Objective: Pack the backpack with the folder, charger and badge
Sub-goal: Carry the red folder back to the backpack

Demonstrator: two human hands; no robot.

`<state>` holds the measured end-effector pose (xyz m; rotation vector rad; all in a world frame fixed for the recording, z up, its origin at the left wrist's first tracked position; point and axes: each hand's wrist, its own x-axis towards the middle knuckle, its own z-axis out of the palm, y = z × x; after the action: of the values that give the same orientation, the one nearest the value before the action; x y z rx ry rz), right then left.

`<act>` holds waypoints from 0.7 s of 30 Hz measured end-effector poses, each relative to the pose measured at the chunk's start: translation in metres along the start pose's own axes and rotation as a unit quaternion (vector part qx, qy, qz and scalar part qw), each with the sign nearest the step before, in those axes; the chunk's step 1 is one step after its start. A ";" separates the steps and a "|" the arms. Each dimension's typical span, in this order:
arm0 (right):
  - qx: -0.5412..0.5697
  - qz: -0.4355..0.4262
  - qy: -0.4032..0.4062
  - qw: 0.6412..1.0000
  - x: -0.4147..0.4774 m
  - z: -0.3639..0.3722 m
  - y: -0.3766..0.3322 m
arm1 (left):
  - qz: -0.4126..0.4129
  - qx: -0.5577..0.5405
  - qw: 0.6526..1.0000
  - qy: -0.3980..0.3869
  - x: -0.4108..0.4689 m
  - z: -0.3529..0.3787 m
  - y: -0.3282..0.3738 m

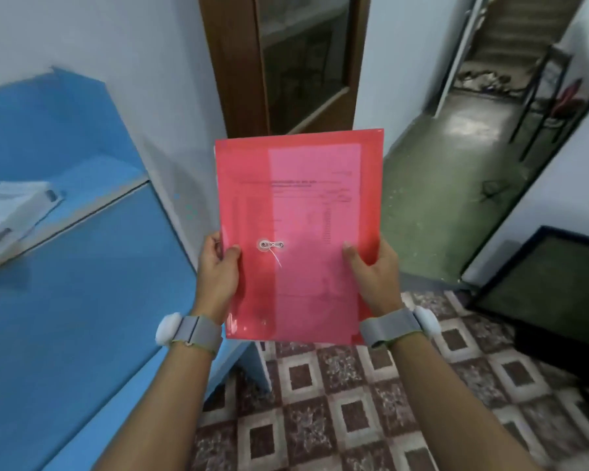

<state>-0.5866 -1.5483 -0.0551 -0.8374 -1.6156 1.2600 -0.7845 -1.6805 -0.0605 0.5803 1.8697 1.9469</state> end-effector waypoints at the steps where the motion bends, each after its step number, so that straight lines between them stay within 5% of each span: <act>1: -0.002 0.007 0.018 1.000 0.020 -0.008 0.005 | 0.005 0.001 1.000 -0.017 0.018 0.023 0.001; 21: -0.081 0.031 0.202 0.976 0.497 -0.190 0.144 | 0.004 0.001 0.988 -0.154 0.366 0.502 -0.029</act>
<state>-0.5959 -0.9975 -0.0601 -1.1702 -1.3804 0.9305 -0.8240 -1.0594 -0.0621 0.8373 1.6785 1.7444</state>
